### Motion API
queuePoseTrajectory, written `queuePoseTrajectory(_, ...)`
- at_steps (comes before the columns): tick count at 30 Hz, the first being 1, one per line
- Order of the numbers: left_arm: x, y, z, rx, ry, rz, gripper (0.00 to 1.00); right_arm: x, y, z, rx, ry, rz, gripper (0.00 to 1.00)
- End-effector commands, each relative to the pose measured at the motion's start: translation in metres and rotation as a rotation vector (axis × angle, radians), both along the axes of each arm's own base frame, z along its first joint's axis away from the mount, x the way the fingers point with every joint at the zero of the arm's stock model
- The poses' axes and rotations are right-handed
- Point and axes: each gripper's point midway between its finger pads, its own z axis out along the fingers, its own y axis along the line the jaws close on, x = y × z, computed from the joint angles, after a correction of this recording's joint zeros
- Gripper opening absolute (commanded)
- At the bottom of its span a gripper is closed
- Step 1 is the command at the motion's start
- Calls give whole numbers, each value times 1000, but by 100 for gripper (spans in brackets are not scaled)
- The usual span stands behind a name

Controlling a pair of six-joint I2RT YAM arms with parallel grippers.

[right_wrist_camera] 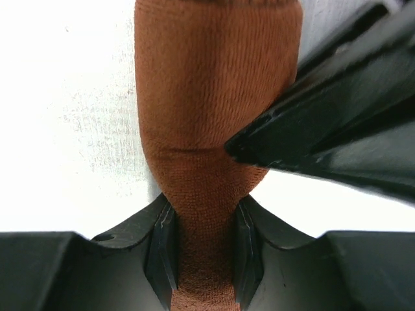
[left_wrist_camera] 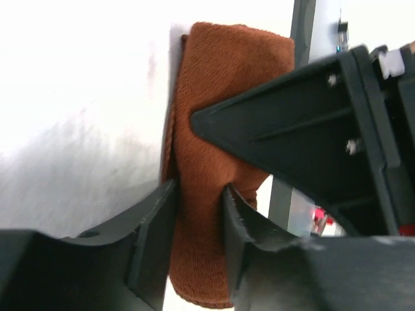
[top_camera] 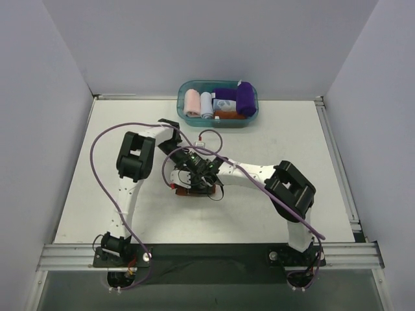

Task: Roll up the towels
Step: Roll the towel

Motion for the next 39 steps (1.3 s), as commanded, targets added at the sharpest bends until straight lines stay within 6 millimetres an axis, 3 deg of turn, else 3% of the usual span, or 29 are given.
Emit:
queuePoseTrajectory(1,40,31,-7,-5,-211,43,47,-53,-42,-29,-143,263,-33,0)
queuePoseTrajectory(5,77,54,25,-57,-300,179,59,-66,-46,-25,-133,379,-89,0)
queuePoseTrajectory(7,94,64,51,-103,-348,251,62,-75,-45,-21,-118,468,-141,0)
queuePoseTrajectory(10,110,95,83,-137,-419,356,64,-74,-46,-17,-87,573,-226,0)
queuePoseTrajectory(11,116,115,89,-138,-438,408,64,-71,-47,-16,-75,607,-273,0)
queuePoseTrajectory(12,116,124,105,-150,-477,433,65,-69,-45,-13,-55,637,-292,0)
queuePoseTrajectory(14,110,146,112,-164,-510,485,67,-73,-44,-10,-32,737,-339,0)
queuePoseTrajectory(15,106,152,131,-173,-588,486,67,-74,-43,-9,-28,767,-349,0)
queuePoseTrajectory(16,92,156,122,-155,-574,494,68,-72,-40,-5,-18,794,-357,0)
queuePoseTrajectory(17,93,162,123,-147,-652,488,68,-75,-38,-5,-7,848,-363,0)
queuePoseTrajectory(18,85,167,137,-121,-764,459,70,-72,-38,-5,2,872,-378,0)
queuePoseTrajectory(19,65,166,121,-106,-755,438,71,-71,-36,-2,6,902,-387,0)
queuePoseTrajectory(21,54,167,131,-79,-948,352,74,-70,-33,-5,20,962,-398,0)
queuePoseTrajectory(22,46,159,130,-83,-1001,297,76,-72,-34,-5,14,986,-406,0)
queuePoseTrajectory(23,33,153,116,-81,-1030,250,77,-69,-31,-7,17,1000,-409,0)
queuePoseTrajectory(25,20,135,123,-81,-1183,114,80,-69,-31,-7,25,1033,-416,0)
queuePoseTrajectory(26,7,118,109,-108,-1212,41,81,-69,-31,-9,22,1046,-422,0)
queuePoseTrajectory(27,2,111,116,-114,-1287,-8,81,-69,-30,-10,28,1059,-422,0)
queuePoseTrajectory(28,-11,89,112,-159,-1310,-87,83,-68,-31,-12,23,1069,-431,0)
queuePoseTrajectory(35,-40,17,79,-279,-1444,-338,84,-66,-31,-12,40,1098,-437,0)
queuePoseTrajectory(39,-39,-4,59,-290,-1452,-391,84,-67,-32,-11,44,1113,-429,0)
